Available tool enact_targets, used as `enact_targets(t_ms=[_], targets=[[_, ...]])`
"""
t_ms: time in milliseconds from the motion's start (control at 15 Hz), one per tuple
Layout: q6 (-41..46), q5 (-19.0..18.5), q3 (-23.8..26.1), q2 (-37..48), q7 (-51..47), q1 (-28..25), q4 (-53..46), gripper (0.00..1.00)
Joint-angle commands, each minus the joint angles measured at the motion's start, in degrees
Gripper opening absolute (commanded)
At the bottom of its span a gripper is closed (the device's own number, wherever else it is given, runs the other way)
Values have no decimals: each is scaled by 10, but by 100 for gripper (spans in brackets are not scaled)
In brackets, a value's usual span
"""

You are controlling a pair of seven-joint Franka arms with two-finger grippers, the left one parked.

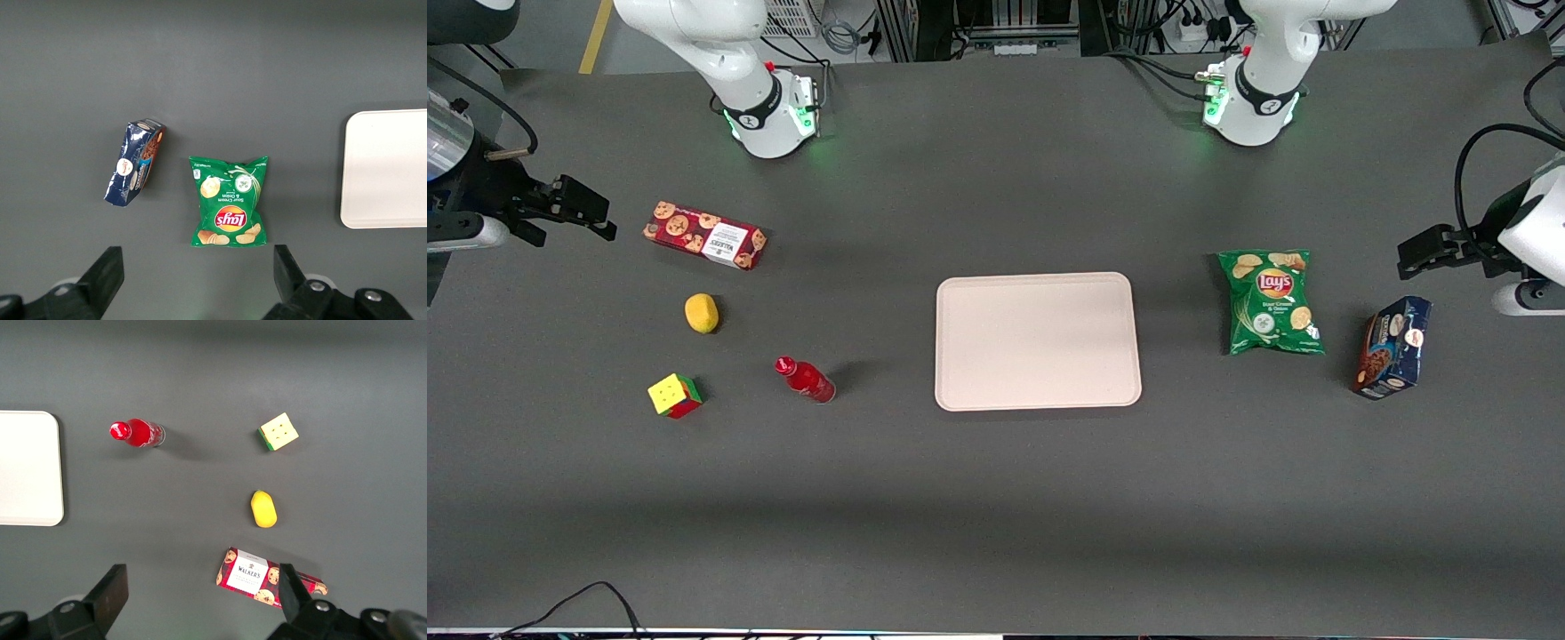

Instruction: Place coke bottle on tray

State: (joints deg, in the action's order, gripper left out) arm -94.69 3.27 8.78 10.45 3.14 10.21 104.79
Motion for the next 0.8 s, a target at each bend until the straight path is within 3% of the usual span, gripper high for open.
enact_targets(t_ms=[0, 400, 733], targets=[[4, 7, 0, -15, 7, -2, -20, 100], [2, 9, 1, -43, 5, -4, -45, 100], [-19, 1, 39, -115, -53, -39, -84, 100]])
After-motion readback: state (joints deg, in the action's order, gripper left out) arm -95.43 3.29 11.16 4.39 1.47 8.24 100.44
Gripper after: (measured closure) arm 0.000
